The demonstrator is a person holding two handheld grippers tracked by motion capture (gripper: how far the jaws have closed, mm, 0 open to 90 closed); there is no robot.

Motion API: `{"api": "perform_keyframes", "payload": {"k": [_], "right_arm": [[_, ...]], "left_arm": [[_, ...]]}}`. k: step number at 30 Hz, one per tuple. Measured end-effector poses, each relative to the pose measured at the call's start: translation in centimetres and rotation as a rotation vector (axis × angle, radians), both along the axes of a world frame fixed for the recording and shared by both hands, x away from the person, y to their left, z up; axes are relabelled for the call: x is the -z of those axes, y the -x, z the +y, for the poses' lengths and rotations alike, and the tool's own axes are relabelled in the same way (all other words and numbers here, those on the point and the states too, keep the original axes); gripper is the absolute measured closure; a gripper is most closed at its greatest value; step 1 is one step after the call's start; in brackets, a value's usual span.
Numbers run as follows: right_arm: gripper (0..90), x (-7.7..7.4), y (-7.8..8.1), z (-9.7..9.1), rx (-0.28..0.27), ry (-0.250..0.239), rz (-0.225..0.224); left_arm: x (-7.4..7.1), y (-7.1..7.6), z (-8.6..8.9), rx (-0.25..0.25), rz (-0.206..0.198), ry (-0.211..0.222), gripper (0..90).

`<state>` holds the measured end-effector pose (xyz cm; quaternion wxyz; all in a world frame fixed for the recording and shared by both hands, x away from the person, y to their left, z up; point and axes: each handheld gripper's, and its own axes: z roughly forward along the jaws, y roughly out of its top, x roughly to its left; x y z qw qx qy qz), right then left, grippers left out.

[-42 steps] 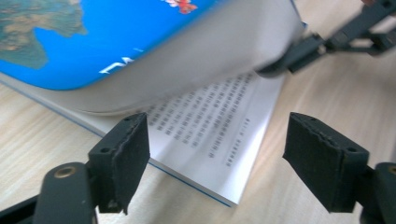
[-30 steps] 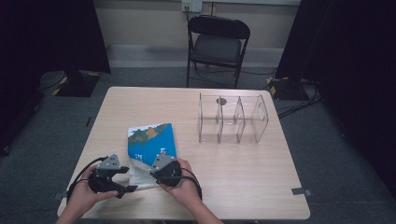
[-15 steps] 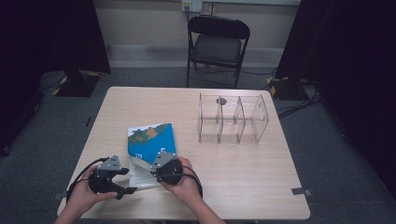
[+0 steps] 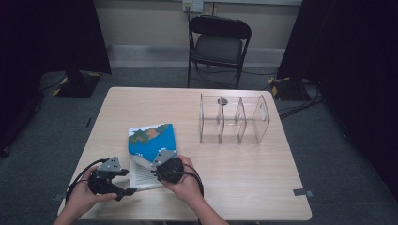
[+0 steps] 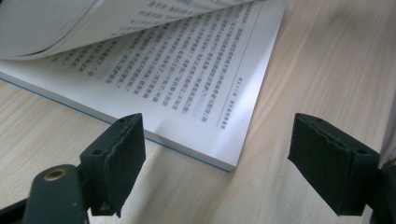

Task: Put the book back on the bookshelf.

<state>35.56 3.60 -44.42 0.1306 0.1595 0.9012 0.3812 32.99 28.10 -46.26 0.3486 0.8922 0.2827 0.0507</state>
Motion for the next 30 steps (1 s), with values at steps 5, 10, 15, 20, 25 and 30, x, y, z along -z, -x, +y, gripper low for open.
{"api": "perform_keyframes", "payload": {"k": [5, 10, 15, 20, 25, 30], "right_arm": [[72.5, 0.0, -0.2, 0.1, -0.013, -0.001, 0.017], [72.6, -0.1, -0.4, 0.1, -0.016, 0.002, 0.03], [73.0, -0.6, -0.6, 0.0, -0.006, -0.001, 0.043], [74.0, -1.5, -0.8, 0.1, 0.003, -0.002, 0.045], [74.7, -2.4, -1.1, 0.0, 0.009, 0.006, 0.051], [75.2, -3.2, -1.4, -0.1, 0.024, 0.017, 0.07]], "left_arm": [[0.1, 0.0, 0.0, 0.0, 0.005, -0.005, 18.5], [0.1, -0.1, 0.2, 0.001, 0.008, -0.013, 18.4], [0.1, -0.1, 0.3, 0.005, 0.008, -0.014, 18.1], [0.0, 0.0, 0.2, 0.019, 0.014, -0.016, 18.1], [0.3, 0.1, 0.3, 0.037, 0.019, -0.027, 17.8], [0.8, 0.1, 0.4, 0.047, 0.036, -0.035, 17.9]]}}
